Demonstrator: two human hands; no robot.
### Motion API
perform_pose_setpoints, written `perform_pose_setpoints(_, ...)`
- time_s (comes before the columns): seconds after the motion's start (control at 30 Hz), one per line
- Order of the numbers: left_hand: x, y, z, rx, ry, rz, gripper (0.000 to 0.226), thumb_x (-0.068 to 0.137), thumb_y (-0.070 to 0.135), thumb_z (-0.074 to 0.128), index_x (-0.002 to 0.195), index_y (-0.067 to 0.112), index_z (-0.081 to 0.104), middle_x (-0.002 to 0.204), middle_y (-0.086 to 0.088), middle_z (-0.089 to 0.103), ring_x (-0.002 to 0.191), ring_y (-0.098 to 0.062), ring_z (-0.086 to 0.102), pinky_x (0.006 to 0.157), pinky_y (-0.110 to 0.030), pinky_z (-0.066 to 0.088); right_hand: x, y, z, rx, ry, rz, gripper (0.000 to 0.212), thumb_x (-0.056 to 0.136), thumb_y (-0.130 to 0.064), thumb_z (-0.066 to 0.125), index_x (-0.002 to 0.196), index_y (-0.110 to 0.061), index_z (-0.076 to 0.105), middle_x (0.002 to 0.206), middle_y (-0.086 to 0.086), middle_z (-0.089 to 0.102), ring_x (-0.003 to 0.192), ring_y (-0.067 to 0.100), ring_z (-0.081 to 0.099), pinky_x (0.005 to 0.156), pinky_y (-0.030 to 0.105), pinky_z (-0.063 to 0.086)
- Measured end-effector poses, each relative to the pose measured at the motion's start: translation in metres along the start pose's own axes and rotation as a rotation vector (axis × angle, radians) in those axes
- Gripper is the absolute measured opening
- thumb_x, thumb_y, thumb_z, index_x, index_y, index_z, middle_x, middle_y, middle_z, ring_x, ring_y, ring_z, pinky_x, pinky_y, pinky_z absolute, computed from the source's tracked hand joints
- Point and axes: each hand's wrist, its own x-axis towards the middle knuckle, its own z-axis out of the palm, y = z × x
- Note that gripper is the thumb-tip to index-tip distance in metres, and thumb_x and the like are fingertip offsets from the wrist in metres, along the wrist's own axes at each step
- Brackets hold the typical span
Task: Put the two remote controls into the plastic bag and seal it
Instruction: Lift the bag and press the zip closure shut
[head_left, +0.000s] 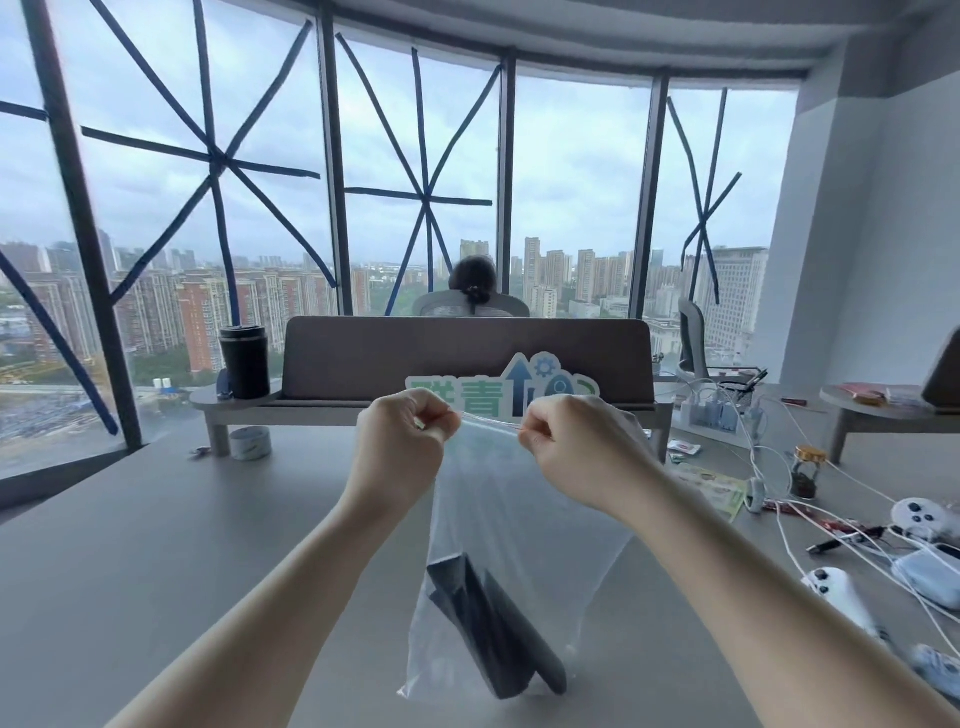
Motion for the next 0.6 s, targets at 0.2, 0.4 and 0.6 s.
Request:
perform_pose_setpoints(0.2, 0.007, -0.024, -0.013, 0.007, 0.079, -0.037, 0.012, 0.078, 0.011, 0.068, 0.066, 0.014, 0.069, 0.068, -0.008, 0.070, 0.059, -0.015, 0.055, 0.051, -0.011, 0.038, -0.010, 0.017, 0.005, -0.064, 0.015, -0.032, 0.017, 0.095, -0.030, 0.048, 0.090, -0.024, 0.063, 0.101, -0.009, 0.069, 0.094, 0.021, 0.063, 0.070, 0.032, 0.039)
perform_pose_setpoints(0.4, 0.013, -0.034, -0.032, -0.009, 0.133, -0.042, 0.012, 0.078, 0.011, 0.068, 0.066, 0.014, 0.069, 0.056, -0.003, 0.062, 0.044, -0.009, 0.048, 0.048, -0.019, 0.040, -0.016, 0.025, 0.004, -0.067, 0.024, -0.058, 0.015, 0.095, -0.032, 0.048, 0.084, -0.026, 0.056, 0.097, -0.008, 0.068, 0.090, 0.023, 0.063, 0.077, 0.036, 0.050)
perform_pose_setpoints(0.6, 0.017, -0.048, -0.047, -0.084, 0.174, -0.072, 0.017, 0.077, 0.012, 0.069, 0.062, 0.016, 0.067, 0.040, 0.009, 0.054, 0.045, -0.015, 0.042, 0.052, -0.026, 0.036, -0.017, 0.016, 0.002, -0.054, 0.037, -0.072, 0.017, 0.095, -0.033, 0.048, 0.081, -0.026, 0.054, 0.098, -0.008, 0.068, 0.091, 0.023, 0.062, 0.073, 0.033, 0.045)
